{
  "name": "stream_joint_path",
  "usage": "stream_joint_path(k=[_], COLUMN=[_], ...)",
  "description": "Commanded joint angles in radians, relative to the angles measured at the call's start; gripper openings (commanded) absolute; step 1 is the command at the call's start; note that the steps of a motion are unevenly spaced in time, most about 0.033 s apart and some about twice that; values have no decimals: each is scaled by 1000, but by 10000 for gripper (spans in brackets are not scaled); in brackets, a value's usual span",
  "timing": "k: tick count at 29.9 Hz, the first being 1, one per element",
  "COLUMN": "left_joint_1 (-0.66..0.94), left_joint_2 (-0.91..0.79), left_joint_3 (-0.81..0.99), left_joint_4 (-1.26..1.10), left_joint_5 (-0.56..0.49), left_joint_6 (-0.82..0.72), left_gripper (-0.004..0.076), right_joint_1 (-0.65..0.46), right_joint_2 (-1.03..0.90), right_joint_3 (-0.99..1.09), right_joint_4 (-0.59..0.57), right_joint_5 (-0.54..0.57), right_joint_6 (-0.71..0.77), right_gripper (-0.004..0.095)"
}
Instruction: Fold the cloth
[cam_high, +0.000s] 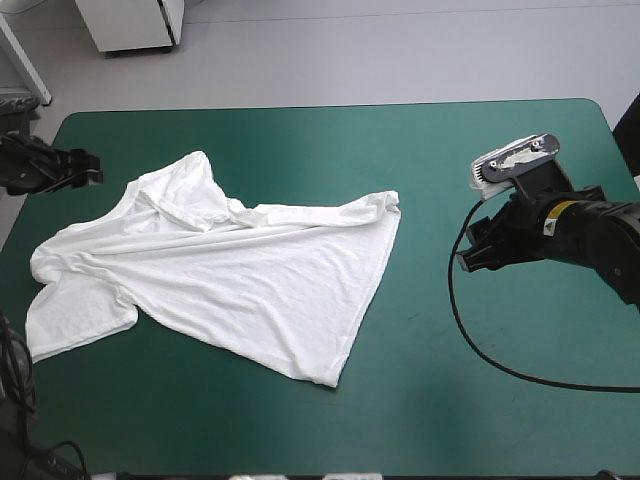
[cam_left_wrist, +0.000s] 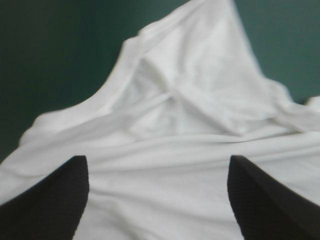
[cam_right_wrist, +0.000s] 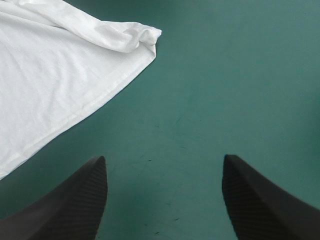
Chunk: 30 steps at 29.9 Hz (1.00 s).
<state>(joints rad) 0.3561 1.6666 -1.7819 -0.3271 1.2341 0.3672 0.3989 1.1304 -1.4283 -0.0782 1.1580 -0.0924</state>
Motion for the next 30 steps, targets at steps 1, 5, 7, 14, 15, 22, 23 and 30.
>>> stream_joint_path(k=[1,5,7,14,15,22,23,30], left_joint_1=[-162,-397,-512,-867,-901,-1131,-1146,-1160], left_joint_2=[-161,-253,-281,-364,-370,-350,-338,-276], left_joint_3=[-32,13,52,252,285,506,538,670], left_joint_4=[-81,-67,-22,122,122,181,181,147], left_joint_5=[53,53,53,54,54,-7,-18,-173], left_joint_6=[52,65,47,-44,-44,-28,-28,33], left_gripper=[564,564,564,564,564,564,564,564], right_joint_1=[1,1,1,1,1,1,1,1], right_joint_2=[-16,-1,10,53,63,113,119,137], right_joint_3=[-22,-22,-22,-22,-22,-22,-22,-22], right_joint_4=[-33,-61,-70,-70,-70,-96,-96,-96], right_joint_5=[-54,-35,-17,-4,-4,-26,-28,-32], right_joint_6=[1,43,52,46,44,36,36,36], right_gripper=[611,611,611,611,611,611,611,611])
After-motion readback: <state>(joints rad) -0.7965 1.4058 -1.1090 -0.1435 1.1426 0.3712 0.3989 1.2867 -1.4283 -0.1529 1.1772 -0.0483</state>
